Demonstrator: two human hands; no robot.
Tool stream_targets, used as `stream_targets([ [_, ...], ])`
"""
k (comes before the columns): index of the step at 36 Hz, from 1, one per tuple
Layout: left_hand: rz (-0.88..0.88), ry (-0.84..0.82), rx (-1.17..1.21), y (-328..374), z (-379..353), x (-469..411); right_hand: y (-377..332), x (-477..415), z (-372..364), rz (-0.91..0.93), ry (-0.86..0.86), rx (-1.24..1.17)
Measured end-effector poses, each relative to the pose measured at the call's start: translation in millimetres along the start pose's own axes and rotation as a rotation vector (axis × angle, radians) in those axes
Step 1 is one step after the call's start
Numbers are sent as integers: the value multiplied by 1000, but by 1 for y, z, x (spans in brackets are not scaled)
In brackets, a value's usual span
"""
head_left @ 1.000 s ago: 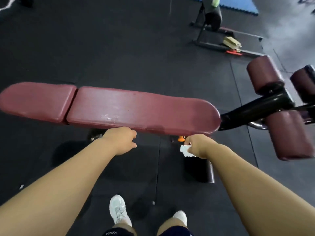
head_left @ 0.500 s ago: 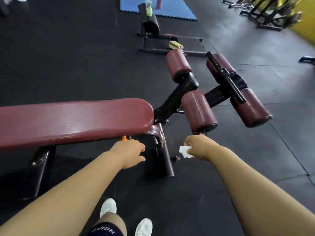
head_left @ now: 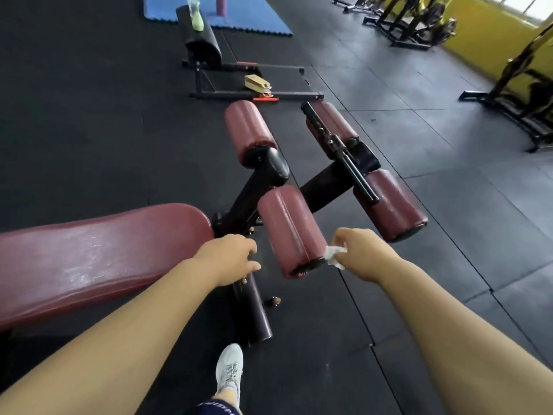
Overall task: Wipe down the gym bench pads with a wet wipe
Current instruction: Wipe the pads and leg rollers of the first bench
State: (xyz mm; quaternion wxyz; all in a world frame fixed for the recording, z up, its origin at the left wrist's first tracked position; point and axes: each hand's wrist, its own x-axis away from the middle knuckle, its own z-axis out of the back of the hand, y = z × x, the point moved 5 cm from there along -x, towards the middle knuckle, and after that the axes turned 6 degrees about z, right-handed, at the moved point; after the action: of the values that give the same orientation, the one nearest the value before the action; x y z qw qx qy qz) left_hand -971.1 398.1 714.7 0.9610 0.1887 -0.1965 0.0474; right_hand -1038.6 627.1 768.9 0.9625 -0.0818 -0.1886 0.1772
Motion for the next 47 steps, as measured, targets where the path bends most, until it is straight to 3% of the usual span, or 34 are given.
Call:
stream_targets([
  [7, 25, 56, 140, 7, 23, -72, -4, -68, 29, 60, 149, -151],
  [17, 86, -13, 293, 12, 6, -112, -19, -134, 18, 213, 276, -325],
  [22, 164, 81, 372, 13, 2, -122, -15, -161, -13, 384, -45, -208],
  [32, 339, 310, 440, 30, -16, -116, 4, -190, -6, 576, -175, -317],
  [36, 434, 357, 493, 37, -21, -109, 4, -194, -16, 667, -258, -218],
  [47, 556, 360, 544, 48, -39, -94, -29, -227, -7, 760, -12, -152],
])
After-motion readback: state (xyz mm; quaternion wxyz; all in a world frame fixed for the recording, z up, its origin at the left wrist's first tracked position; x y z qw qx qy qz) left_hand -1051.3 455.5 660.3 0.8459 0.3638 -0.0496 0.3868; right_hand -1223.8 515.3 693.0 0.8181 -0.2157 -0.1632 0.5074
